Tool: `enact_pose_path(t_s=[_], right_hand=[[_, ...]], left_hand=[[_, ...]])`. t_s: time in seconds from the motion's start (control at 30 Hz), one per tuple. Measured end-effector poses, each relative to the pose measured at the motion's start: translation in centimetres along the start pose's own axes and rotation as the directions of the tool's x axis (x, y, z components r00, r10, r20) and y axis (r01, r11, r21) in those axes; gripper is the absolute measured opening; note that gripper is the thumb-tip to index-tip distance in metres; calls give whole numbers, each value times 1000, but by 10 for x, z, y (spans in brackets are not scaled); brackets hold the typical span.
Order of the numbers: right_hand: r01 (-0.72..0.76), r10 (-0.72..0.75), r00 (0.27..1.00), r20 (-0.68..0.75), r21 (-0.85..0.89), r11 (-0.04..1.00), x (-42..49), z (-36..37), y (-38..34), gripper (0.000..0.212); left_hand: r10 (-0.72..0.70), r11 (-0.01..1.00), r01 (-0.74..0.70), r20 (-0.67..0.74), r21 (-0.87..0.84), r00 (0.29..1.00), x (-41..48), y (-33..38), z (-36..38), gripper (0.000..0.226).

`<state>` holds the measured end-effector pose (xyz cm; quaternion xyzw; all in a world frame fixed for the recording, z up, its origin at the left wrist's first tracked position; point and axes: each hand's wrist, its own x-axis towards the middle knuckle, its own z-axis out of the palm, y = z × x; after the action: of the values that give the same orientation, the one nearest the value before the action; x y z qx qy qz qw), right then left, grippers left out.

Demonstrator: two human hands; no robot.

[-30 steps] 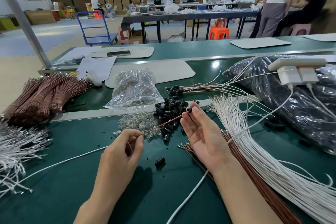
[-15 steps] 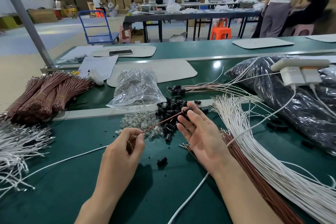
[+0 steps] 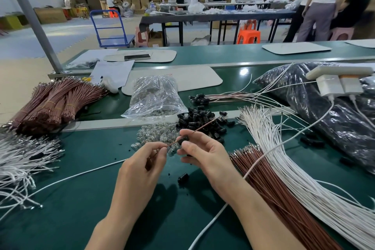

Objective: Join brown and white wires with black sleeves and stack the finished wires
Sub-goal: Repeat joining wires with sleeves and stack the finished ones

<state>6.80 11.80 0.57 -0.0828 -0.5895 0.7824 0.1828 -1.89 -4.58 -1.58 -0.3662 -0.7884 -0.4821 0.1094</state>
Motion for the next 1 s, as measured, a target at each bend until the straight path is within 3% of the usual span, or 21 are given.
enact_pose_path(t_s=[0.23,0.37,0.53,0.63,0.83,1.0], right_hand=[[28,24,982,-188,267,963,5,-17,-11,27],[-4,40,985,-167,211,978,4,-16,-8,23],[-38,38,999,-10,41,998,-1,0,1,23],[-41,41,999,14,21,999,-2,3,4,23],[-61,60,998,11,112,992,-1,3,3,22],[-5,37,993,-112,276,961,1,-9,-8,25]], left_hand=[[-70,997,70,7,-43,998,1,-2,-1,9],[-43,998,44,29,-43,999,1,1,0,8],[-11,998,14,46,-62,999,2,5,1,17],[-7,998,10,51,-58,999,1,5,2,19],[-32,999,33,49,-32,998,1,1,2,21],[-54,998,55,32,-20,998,-1,-1,0,27]])
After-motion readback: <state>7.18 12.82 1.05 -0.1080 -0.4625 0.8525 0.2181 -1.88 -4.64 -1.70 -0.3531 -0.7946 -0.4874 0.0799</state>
